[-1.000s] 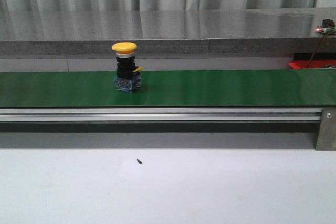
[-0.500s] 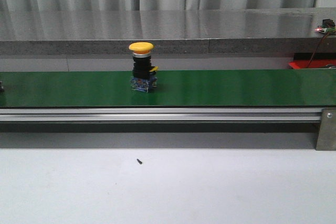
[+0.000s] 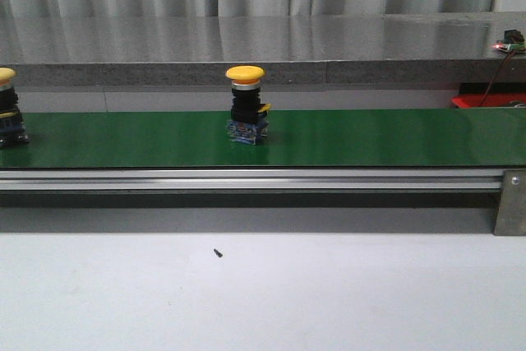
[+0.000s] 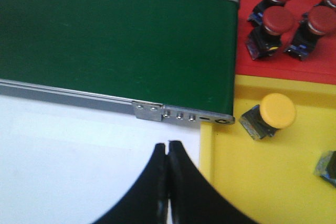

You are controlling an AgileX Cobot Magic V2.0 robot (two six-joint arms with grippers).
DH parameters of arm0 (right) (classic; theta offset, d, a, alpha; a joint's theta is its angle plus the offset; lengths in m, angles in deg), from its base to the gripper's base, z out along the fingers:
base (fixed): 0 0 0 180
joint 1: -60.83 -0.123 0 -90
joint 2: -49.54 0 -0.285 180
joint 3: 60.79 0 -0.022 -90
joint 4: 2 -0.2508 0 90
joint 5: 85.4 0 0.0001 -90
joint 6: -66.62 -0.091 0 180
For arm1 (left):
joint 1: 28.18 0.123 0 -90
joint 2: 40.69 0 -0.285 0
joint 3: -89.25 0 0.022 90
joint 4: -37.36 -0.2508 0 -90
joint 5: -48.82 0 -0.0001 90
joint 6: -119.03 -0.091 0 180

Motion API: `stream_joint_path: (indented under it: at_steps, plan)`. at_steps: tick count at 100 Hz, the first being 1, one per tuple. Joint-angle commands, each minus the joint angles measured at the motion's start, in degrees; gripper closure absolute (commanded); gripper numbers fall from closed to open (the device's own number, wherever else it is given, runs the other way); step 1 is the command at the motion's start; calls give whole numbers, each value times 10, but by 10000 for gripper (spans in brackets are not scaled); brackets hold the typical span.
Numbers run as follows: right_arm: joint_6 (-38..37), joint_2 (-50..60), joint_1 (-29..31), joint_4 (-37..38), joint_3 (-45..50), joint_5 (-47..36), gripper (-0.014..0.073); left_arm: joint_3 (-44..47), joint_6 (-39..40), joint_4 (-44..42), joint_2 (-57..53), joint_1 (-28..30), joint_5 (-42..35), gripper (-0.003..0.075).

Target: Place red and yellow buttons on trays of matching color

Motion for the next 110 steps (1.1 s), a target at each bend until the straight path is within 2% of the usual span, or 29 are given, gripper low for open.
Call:
stream_joint_path:
  at_steps: [1, 8, 25, 34, 47, 64, 88, 110]
  plan:
    - [7, -41, -14, -1, -53, -10, 617, -15, 5, 9, 2, -4, -43, 740]
    - [11, -76, -31, -1, -82, -1, 516, -15, 5, 9, 2, -4, -43, 740]
    - [42, -157, -86, -1, -149, 13, 116, -15, 5, 9, 2, -4, -43, 740]
    - [62, -200, -108, -1, -187, 25, 14, -15, 5, 9, 2, -4, -43, 740]
    - [119, -258, -138, -1, -241, 62, 13, -15, 5, 9, 2, -4, -43, 740]
    - [188, -317, -152, -24, -299, 68, 13, -15, 5, 9, 2, -4, -43, 740]
    - [309, -376, -152, -136, -346, 77, 13, -15, 5, 9, 2, -4, -43, 740]
    - [337, -428, -152, -149, -383, 70, 13, -15, 5, 9, 2, -4, -43, 740]
